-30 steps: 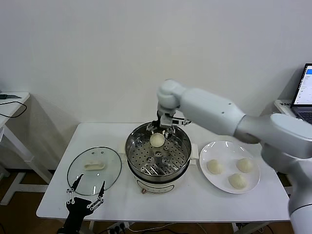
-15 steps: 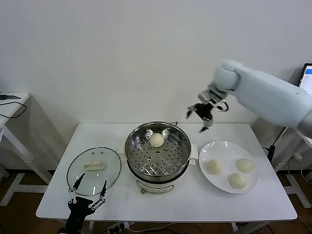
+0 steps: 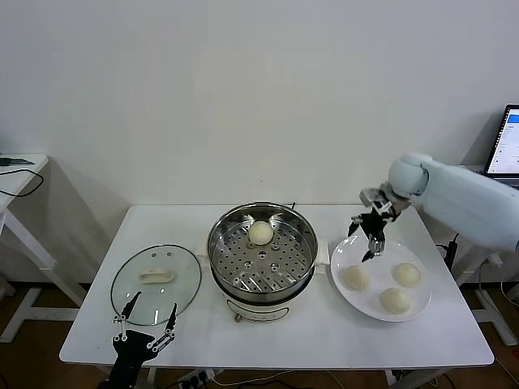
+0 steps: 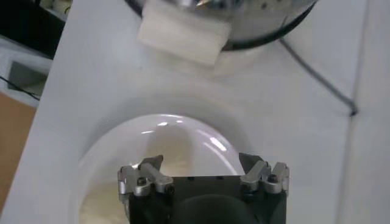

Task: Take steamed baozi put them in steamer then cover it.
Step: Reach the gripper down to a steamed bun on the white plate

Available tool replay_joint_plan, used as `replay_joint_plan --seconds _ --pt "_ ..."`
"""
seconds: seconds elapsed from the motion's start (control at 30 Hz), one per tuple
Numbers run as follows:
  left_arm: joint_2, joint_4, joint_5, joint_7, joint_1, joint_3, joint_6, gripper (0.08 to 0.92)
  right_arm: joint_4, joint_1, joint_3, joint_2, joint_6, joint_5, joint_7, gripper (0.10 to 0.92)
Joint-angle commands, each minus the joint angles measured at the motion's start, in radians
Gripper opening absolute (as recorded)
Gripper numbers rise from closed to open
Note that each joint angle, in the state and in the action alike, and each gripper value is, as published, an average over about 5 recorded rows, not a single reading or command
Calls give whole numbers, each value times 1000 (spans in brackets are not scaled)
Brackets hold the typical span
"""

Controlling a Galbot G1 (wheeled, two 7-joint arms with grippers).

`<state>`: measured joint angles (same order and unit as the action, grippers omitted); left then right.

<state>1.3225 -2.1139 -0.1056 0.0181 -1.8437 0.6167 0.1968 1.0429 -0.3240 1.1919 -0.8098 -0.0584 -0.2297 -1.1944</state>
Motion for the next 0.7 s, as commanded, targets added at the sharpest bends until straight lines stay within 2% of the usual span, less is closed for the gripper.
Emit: replay_joint_plan --seconds 0.03,0.6,0.7 --pt "0 1 -1 -1 -2 -2 -2 823 -38 126 -33 19 -45 19 32 823" --pt "1 12 -4 -3 -4 -3 2 823 -87 187 -76 -41 -34 58 75 822" --pt "2 13 -4 -3 -3 -2 3 823 -87 187 -74 -46 -34 64 77 802"
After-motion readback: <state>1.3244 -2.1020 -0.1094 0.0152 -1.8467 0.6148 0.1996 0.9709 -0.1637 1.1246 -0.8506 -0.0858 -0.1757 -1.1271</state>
